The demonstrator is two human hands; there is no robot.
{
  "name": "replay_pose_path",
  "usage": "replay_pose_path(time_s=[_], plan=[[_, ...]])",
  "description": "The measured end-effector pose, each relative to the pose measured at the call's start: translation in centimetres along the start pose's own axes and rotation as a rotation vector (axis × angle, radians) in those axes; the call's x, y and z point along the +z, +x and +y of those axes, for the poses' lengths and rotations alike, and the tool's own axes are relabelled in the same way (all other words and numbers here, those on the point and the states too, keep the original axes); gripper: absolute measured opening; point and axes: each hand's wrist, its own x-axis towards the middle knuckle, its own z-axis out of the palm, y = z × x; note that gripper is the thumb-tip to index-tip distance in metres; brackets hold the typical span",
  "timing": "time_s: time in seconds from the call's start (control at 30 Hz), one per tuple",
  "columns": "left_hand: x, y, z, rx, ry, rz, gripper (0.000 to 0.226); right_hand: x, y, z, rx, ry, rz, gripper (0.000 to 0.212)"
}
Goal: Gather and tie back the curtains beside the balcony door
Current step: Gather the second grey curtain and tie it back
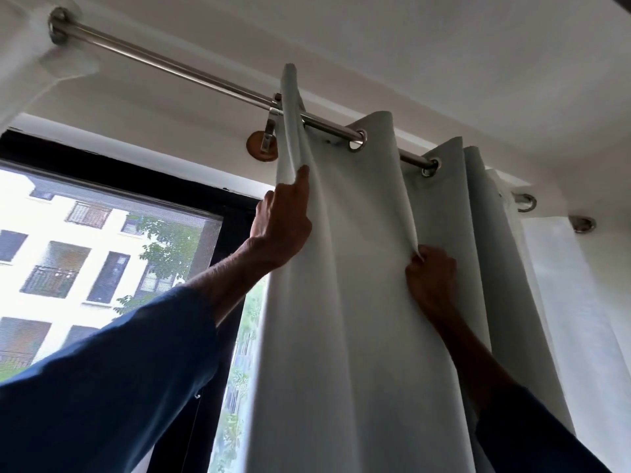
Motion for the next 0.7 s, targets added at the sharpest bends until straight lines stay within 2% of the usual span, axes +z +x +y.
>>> replay_pose_path(time_s=[0.1,0.23,0.33,0.47,0.7], plan=[[0.7,0.4,0.5,0.023,-0.043,-0.081,0.085,0.8,-0.5,-1.1,-0.045,-0.023,-0.009,0.017],[2.0,2.5,2.4,0.085,-0.140,-0.180,0.083,1.8,-0.4,-2.6,-0.051,-0.009,0.026,0.039],[3.0,3.7,5.7,0.148,-0.244,-0.208,0.074,1.0,-0.5,-3.4,-0.061,0.008,0.018,0.024],[4.1,4.2,8.7,0.166,-0.359,-0.226,0.057,-0.6,-0.5,-3.6,-0.021,0.012,0.026,0.024],[4.3,2.6,4.4,0.154,-0.538,-0.218,0.050,-1.2,-0.3,-4.0,-0.050,-0.005,-0.005,0.034]])
